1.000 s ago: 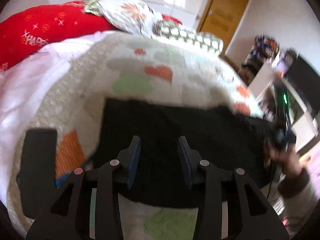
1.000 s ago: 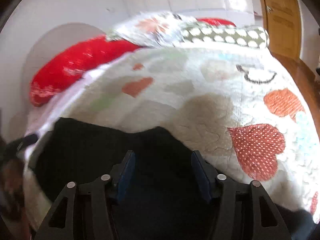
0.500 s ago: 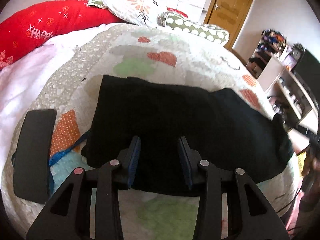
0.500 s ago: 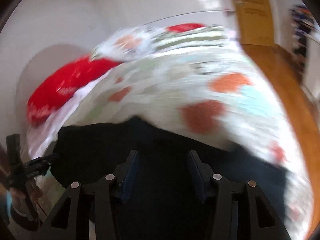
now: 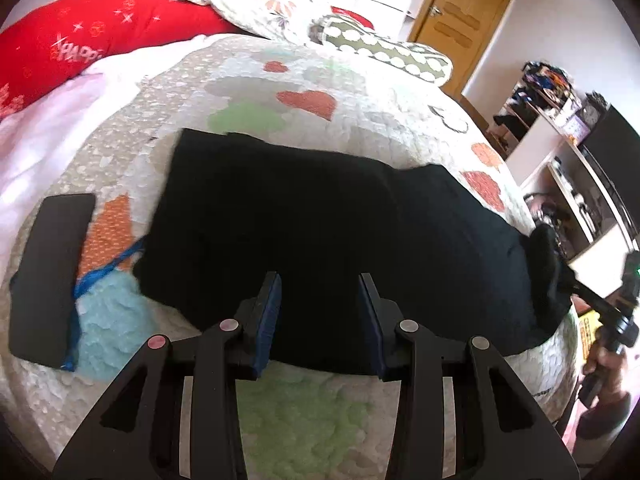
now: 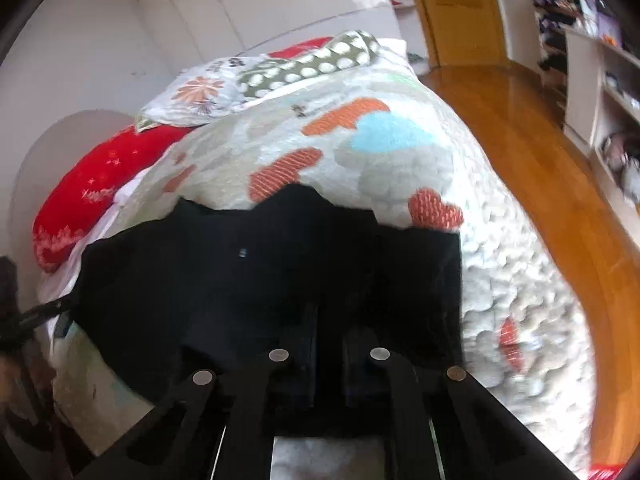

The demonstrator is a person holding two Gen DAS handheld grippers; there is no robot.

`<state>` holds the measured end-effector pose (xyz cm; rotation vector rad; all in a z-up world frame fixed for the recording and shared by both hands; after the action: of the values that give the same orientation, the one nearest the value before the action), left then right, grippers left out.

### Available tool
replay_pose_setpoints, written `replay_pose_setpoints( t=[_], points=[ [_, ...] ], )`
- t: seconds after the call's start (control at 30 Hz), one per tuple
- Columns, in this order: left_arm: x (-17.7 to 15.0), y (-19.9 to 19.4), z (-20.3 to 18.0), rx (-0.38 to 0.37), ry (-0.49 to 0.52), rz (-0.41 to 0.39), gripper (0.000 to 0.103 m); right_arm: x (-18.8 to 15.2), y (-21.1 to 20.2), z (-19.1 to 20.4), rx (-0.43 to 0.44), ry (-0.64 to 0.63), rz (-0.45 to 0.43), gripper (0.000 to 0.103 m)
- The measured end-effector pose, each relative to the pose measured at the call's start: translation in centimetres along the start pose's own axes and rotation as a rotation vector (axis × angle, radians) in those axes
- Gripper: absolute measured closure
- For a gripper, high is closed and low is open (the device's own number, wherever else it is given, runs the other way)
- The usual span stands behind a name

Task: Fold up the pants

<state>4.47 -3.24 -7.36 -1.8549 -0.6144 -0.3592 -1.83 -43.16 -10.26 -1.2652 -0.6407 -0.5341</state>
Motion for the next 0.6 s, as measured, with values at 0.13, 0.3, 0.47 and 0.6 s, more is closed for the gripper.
replay_pose_setpoints(
  t=[0.13, 0.3, 0.47, 0.6],
  points=[
    [0.4, -0.4, 1.9, 0.012, -0.06, -0.017, 0.065, 0.6, -3.1, -1.3, -0.11, -0.01, -0.037, 0.095],
    [0.2, -0.2, 3.6, 0.026, -0.116, -0.012, 0.065, -1.7, -1.2, -3.1, -0.102, 0.063, 0.056, 0.092],
    [0.6, -1.6, 4.2, 0.072, -0.09, -0.058, 0.065, -1.0, -2.9, -4.1, -0.204, 0.061, 0.055, 0.06],
    [1.3, -2.5, 5.0, 0.056, -0.121, -0.099, 0.065, 1.1, -5.0, -3.3, -0.181, 0.06, -0.041, 0.06]
  ],
)
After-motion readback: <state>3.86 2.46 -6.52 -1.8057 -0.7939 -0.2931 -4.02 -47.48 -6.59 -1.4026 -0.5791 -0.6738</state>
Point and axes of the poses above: each gripper's, at about its wrist camera, not at the fingertips, and y roughly the way its jaws point, z to its left, x to its top, the point moved 5 cm from there along y, roughly the way its jaws point, and after that the axes turned 11 degrees about -y, right-handed, at the moved point
